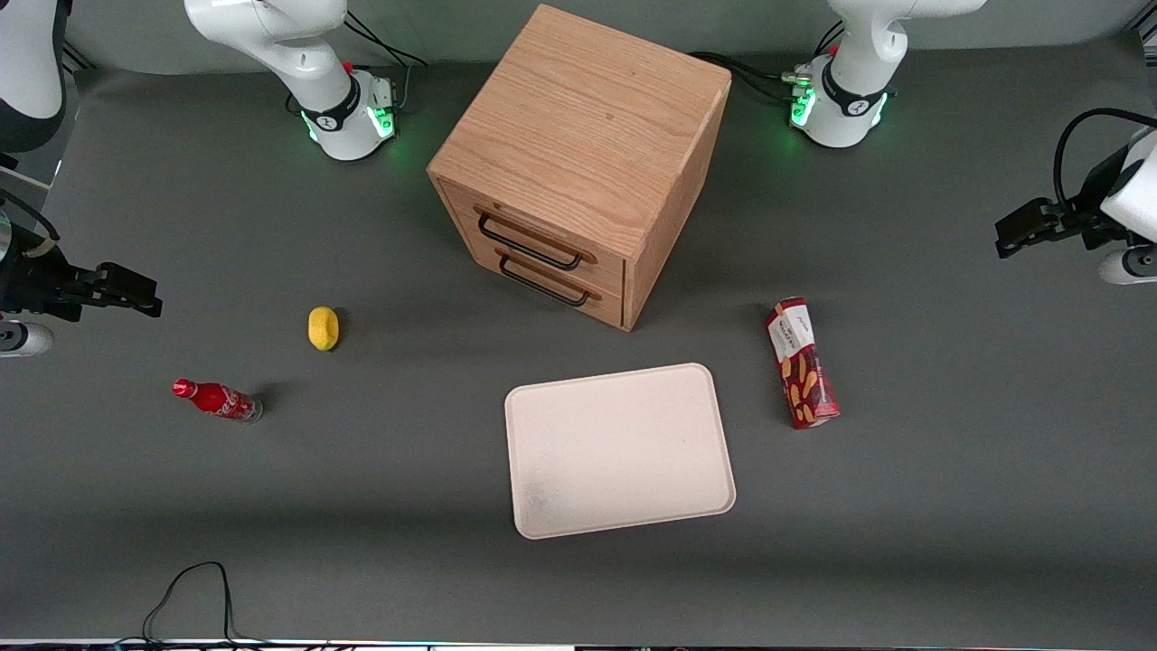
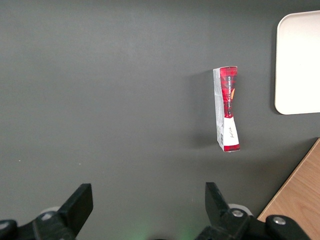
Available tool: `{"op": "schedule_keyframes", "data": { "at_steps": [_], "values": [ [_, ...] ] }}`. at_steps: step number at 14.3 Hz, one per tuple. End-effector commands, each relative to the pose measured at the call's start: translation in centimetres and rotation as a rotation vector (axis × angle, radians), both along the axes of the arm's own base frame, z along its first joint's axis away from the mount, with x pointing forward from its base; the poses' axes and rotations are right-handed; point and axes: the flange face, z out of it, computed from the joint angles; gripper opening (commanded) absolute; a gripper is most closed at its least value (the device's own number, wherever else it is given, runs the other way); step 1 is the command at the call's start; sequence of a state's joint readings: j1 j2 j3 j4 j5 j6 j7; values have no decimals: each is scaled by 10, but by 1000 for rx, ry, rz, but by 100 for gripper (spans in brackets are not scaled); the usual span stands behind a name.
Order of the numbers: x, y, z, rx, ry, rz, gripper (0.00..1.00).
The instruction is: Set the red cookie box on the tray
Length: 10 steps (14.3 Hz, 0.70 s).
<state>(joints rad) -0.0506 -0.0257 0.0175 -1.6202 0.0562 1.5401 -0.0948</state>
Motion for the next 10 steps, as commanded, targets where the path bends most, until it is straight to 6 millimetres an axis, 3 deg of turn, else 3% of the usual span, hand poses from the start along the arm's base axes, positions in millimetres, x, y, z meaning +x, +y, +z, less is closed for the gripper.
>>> {"op": "schedule_keyframes", "data": {
  "at_steps": [1, 6, 10],
  "values": [
    [-4, -7, 12, -4, 11, -19, 100],
    [6, -34, 20, -9, -1, -43, 100],
    [12, -76, 24, -10, -21, 57, 100]
  ]
}}
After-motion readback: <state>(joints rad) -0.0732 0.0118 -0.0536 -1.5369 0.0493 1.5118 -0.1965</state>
